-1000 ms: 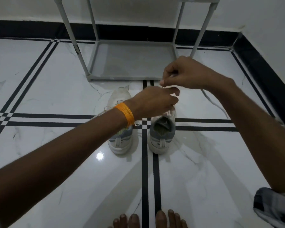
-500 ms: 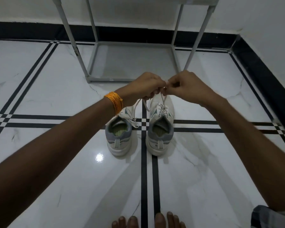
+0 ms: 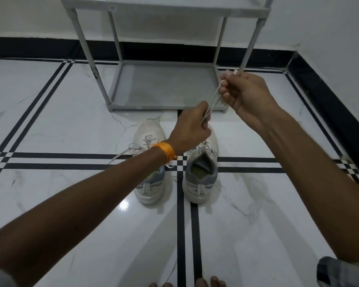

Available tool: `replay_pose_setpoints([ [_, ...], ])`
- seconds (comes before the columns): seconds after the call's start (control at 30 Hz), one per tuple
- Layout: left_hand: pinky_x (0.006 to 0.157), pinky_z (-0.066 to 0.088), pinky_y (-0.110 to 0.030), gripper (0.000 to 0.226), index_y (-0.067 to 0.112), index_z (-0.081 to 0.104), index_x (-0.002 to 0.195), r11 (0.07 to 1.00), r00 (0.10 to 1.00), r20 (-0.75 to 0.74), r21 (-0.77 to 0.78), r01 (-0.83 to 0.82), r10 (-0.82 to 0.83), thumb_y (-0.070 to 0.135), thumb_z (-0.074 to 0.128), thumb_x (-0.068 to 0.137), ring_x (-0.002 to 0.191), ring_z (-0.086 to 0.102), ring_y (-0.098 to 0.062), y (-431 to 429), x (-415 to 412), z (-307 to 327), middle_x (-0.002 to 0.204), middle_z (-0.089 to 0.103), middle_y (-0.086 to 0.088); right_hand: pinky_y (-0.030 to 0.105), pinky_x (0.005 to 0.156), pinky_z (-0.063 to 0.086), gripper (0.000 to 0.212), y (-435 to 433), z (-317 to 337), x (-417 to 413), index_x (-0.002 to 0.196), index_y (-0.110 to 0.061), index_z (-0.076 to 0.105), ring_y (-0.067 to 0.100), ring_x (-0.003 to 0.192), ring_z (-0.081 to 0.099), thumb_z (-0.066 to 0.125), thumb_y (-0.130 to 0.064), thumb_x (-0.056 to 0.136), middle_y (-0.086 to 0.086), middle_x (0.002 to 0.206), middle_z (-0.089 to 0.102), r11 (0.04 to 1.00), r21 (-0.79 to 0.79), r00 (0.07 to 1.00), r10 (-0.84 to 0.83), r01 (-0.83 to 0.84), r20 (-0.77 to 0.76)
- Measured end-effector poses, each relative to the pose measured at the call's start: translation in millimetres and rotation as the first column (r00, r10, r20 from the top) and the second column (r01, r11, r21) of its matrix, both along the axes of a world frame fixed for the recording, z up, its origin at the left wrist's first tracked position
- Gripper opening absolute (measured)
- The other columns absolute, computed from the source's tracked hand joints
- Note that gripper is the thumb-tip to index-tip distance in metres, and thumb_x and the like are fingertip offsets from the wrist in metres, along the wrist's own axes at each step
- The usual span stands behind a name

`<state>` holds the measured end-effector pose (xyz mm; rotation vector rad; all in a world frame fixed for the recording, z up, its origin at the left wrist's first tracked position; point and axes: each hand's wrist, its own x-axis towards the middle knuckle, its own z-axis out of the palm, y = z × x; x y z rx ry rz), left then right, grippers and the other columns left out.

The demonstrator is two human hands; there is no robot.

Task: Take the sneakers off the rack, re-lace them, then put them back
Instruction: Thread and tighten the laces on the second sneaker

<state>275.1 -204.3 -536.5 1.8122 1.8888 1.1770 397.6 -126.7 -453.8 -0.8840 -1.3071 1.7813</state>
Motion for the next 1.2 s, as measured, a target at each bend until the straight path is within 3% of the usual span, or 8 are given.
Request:
replay_pose_setpoints([
  [0.2, 0.054, 0.053, -0.039, 0.037, 0.011, 0.043, 0.122, 0.971, 0.927, -0.371, 0.233, 0.047, 0.044, 0.004, 0.058, 0.089, 0.062, 0.06, -0.026, -10, 3, -5, 0.08, 0.065, -0.011, 0.024, 0.067, 0.061, 0.01, 4, -38, -4, 0.087, 0.003, 0.058, 0.017, 0.066, 0.07, 0.052, 0.001, 0.095, 0.014, 0.077, 0.061, 0.931, -0.357, 0.977, -0.141, 0.076, -0.16],
  [0.5, 0.06, 0.051, -0.034, 0.015, 0.002, 0.067, 0.101, 0.922, 0.684, -0.728, 0.243, 0.301, -0.031, 0.004, 0.055, 0.092, 0.075, 0.059, -0.026, -4, -15, -12, 0.092, 0.065, -0.014, 0.027, 0.065, 0.062, 0.027, 0, -76, -13, 0.121, 0.008, 0.057, 0.021, 0.088, 0.07, 0.051, 0.001, 0.096, 0.019, 0.111, 0.068, 0.782, -0.621, 0.997, -0.073, 0.052, -0.009],
  [0.6, 0.066, 0.05, -0.035, 0.014, 0.005, 0.071, 0.09, 0.991, 0.899, -0.438, 0.123, 0.058, 0.002, 0.013, 0.06, 0.091, 0.071, 0.061, -0.023, -1, -6, 3, 0.084, 0.069, -0.011, 0.024, 0.059, 0.058, 0.011, -8, -70, -6, 0.09, 0.0, 0.062, 0.016, 0.056, 0.065, 0.056, -0.008, 0.094, 0.011, 0.073, 0.065, 0.808, -0.589, 0.989, 0.057, 0.036, 0.139],
  [0.67, 0.068, 0.054, -0.03, 0.017, 0.002, 0.073, 0.091, 0.978, 1.0, 0.019, -0.206, -0.014, 0.018, 0.013, 0.06, 0.091, 0.068, 0.062, -0.017, -1, -3, 16, 0.083, 0.072, -0.011, 0.029, 0.062, 0.056, 0.026, -11, -66, 0, 0.089, -0.004, 0.066, 0.019, 0.062, 0.063, 0.057, -0.028, 0.093, 0.009, 0.075, 0.067, 0.923, -0.383, 0.896, 0.137, 0.04, 0.423],
  [0.77, 0.058, 0.052, -0.019, 0.019, -0.002, 0.07, 0.099, 0.845, 0.772, 0.619, -0.483, 0.231, 0.143, 0.011, 0.059, 0.092, 0.063, 0.063, -0.01, -1, -6, 29, 0.077, 0.069, -0.008, 0.037, 0.075, 0.053, 0.052, -21, -63, 7, 0.09, -0.002, 0.071, 0.023, 0.072, 0.065, 0.048, -0.048, 0.092, 0.011, 0.085, 0.073, 0.98, 0.198, 0.641, -0.156, 0.005, 0.751],
  [0.83, 0.058, 0.051, -0.018, 0.024, -0.004, 0.067, 0.108, 0.835, 0.667, 0.727, -0.46, 0.301, 0.16, 0.012, 0.058, 0.093, 0.064, 0.063, -0.009, 0, -9, 31, 0.077, 0.068, -0.006, 0.042, 0.081, 0.055, 0.047, -31, -57, 9, 0.089, -0.007, 0.072, 0.024, 0.08, 0.067, 0.048, -0.047, 0.092, 0.009, 0.085, 0.073, 0.916, 0.402, 0.679, -0.298, 0.004, 0.671],
  [0.93, 0.061, 0.051, -0.02, 0.027, -0.006, 0.065, 0.111, 0.88, 0.605, 0.784, -0.38, 0.286, 0.142, 0.012, 0.056, 0.093, 0.068, 0.063, -0.012, -1, -10, 24, 0.08, 0.068, -0.007, 0.04, 0.078, 0.059, 0.027, -39, -45, 8, 0.091, -0.02, 0.072, 0.02, 0.085, 0.07, 0.06, -0.043, 0.089, 0.002, 0.087, 0.073, 0.958, 0.279, 0.829, -0.102, -0.068, 0.55],
  [1.2, 0.081, 0.059, -0.025, 0.025, -0.01, 0.063, 0.113, 0.907, 0.652, 0.758, -0.283, 0.313, 0.011, 0.004, 0.052, 0.096, 0.094, 0.072, -0.027, -6, -19, 16, 0.105, 0.07, -0.022, 0.021, 0.052, 0.039, 0.013, -29, -36, 16, 0.096, -0.013, 0.074, 0.01, 0.059, 0.048, 0.072, -0.018, 0.084, -0.003, 0.066, 0.06, 0.985, 0.151, 0.805, -0.019, -0.087, 0.593],
])
